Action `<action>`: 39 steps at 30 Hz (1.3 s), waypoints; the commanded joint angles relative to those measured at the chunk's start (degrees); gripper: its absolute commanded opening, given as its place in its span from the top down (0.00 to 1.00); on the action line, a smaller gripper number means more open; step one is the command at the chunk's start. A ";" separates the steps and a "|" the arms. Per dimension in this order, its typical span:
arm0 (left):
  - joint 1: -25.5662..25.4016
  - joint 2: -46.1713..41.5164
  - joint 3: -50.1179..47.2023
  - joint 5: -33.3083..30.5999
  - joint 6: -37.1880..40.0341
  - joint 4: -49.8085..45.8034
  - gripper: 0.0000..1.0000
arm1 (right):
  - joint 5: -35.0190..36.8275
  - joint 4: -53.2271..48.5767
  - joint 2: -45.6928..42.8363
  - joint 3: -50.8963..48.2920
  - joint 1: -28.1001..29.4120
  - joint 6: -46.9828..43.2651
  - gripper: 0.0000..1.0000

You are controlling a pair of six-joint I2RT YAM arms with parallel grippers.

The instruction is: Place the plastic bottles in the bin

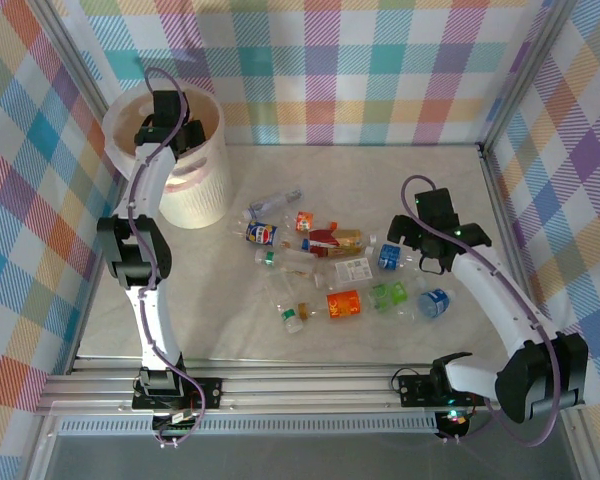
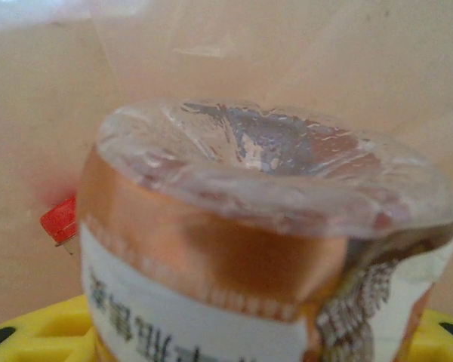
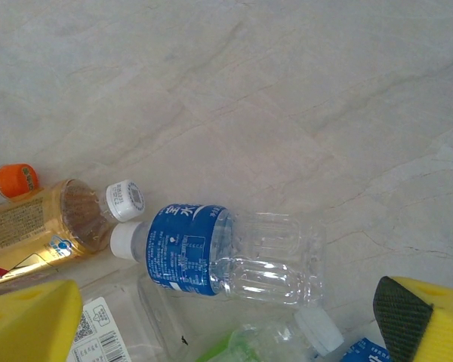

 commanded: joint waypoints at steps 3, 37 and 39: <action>1.04 1.16 -0.11 0.74 -1.06 -1.97 0.42 | -0.99 -1.36 1.17 2.52 0.27 -0.41 0.00; 0.95 -11.58 1.14 -0.70 -5.39 -1.96 0.00 | -2.40 -0.17 -0.29 1.77 0.28 -1.16 0.00; 0.95 -13.49 1.10 -0.73 -5.78 -1.43 0.00 | -2.66 -0.05 -0.39 1.68 0.24 -1.10 0.00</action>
